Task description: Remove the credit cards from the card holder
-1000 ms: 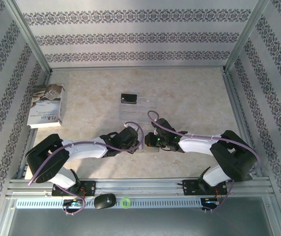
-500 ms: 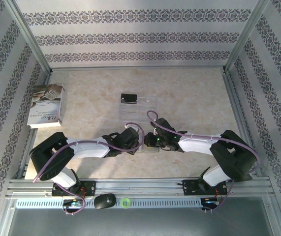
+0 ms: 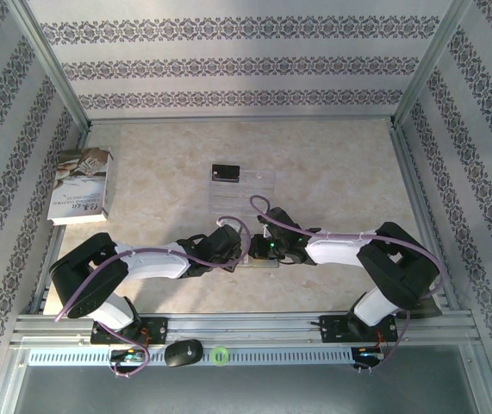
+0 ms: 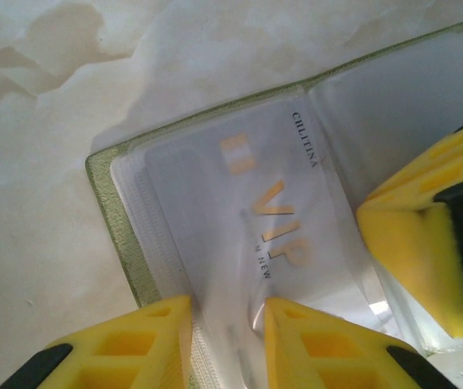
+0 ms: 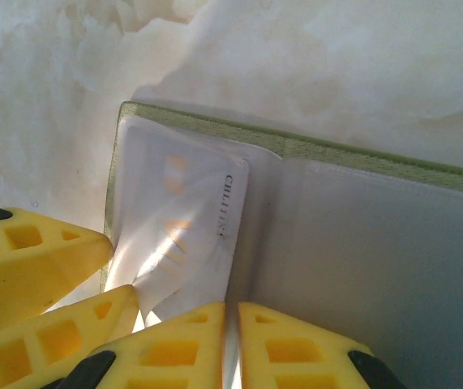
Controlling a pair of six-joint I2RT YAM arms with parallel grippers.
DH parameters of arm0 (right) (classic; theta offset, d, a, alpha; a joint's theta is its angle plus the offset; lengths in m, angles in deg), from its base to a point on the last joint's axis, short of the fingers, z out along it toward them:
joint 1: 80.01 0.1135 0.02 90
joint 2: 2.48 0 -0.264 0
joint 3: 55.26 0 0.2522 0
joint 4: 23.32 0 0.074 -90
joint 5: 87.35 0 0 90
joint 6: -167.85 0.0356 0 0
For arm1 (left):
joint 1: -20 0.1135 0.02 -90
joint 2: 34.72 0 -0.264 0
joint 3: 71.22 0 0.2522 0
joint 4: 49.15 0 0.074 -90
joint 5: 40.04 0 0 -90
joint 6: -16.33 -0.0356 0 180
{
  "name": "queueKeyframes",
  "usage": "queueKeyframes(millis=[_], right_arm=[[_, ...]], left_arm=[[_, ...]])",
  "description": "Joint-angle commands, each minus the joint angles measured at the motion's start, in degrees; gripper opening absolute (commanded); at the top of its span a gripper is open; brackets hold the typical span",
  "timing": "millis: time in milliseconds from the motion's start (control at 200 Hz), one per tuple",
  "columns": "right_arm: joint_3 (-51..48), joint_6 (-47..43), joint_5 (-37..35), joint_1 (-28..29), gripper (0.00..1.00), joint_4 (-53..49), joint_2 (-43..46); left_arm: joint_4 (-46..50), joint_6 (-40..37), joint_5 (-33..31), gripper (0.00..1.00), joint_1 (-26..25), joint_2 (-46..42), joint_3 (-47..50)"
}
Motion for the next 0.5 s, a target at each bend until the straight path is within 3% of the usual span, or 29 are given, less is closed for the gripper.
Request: queueKeyframes(millis=[0, 495], right_arm=[[0.9, 0.9, 2.1, -0.3, 0.14, 2.1, -1.5], [1.8, 2.1, 4.6, 0.7, 0.20, 5.0, -4.7]], left_arm=[[1.8, 0.7, 1.7, 0.30, -1.0, -0.4, 1.5], [1.2, 0.4, 2.5, 0.31, -0.9, -0.3, 1.7]])
